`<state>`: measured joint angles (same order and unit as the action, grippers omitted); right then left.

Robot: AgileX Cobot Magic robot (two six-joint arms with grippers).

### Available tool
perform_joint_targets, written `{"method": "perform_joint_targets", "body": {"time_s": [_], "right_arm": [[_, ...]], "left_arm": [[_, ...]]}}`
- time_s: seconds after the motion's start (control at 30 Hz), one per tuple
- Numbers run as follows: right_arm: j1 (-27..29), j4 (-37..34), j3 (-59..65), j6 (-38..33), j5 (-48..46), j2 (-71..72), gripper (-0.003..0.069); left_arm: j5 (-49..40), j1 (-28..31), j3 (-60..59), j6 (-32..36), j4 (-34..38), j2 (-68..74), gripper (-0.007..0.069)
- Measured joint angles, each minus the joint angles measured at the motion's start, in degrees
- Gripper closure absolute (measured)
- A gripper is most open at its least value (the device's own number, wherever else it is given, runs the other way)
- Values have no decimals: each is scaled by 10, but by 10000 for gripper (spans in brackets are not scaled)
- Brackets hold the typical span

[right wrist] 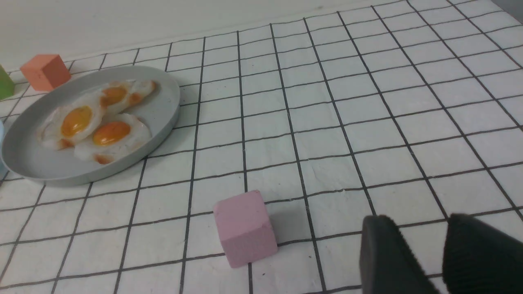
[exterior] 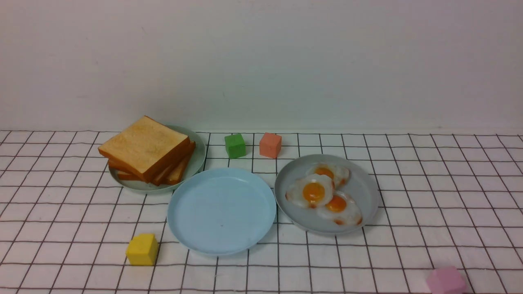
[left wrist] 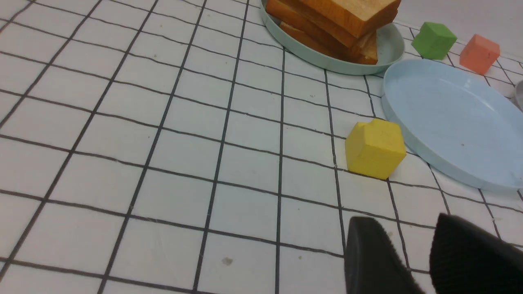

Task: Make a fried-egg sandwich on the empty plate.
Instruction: Use the left arm to grab a slice of bread

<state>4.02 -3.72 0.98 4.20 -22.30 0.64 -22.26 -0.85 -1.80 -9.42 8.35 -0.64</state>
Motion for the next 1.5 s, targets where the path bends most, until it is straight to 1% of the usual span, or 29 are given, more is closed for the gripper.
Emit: {"method": "perform_joint_targets", "body": {"time_s": [0.6, 0.67, 0.73, 0.77, 0.8, 0.9, 0.93, 0.97, 1.0, 1.07, 1.17, 1.27, 1.3, 1.33, 1.37, 1.43, 1.5], "right_arm": [[0, 0, 0, 0, 0, 0, 419], [0, 0, 0, 0, 0, 0, 419], [0, 0, 0, 0, 0, 0, 419], [0, 0, 0, 0, 0, 0, 419], [0, 0, 0, 0, 0, 0, 419], [0, 0, 0, 0, 0, 0, 418], [0, 0, 0, 0, 0, 0, 418], [0, 0, 0, 0, 0, 0, 418], [0, 0, 0, 0, 0, 0, 418], [0, 0, 0, 0, 0, 0, 418], [0, 0, 0, 0, 0, 0, 418], [0, 0, 0, 0, 0, 0, 418], [0, 0, 0, 0, 0, 0, 418], [0, 0, 0, 0, 0, 0, 418], [0, 0, 0, 0, 0, 0, 418], [0, 0, 0, 0, 0, 0, 418], [0, 0, 0, 0, 0, 0, 418]], "left_arm": [[0, 0, 0, 0, 0, 0, 387], [14, 0, 0, -5, 7, 0, 387], [40, 0, 0, -26, 48, 0, 387], [48, 0, 0, -34, 55, 0, 387], [78, 0, 0, -75, 127, 0, 387], [125, 0, 0, -124, 225, 0, 387], [128, 0, 0, -129, 236, 0, 387], [152, 0, 0, -139, 264, 0, 387], [164, 0, 0, -143, 277, 0, 389], [165, 0, 8, -142, 289, 0, 411], [138, 0, 36, -117, 290, 0, 458], [83, 0, 122, -35, 285, 59, 572], [80, -1, 132, -23, 285, 64, 583], [63, -7, 164, 22, 284, 110, 619], [52, -16, 190, 60, 284, 138, 638], [17, -37, 230, 120, 278, 193, 638], [-25, -57, 259, 157, 269, 237, 638]]}}
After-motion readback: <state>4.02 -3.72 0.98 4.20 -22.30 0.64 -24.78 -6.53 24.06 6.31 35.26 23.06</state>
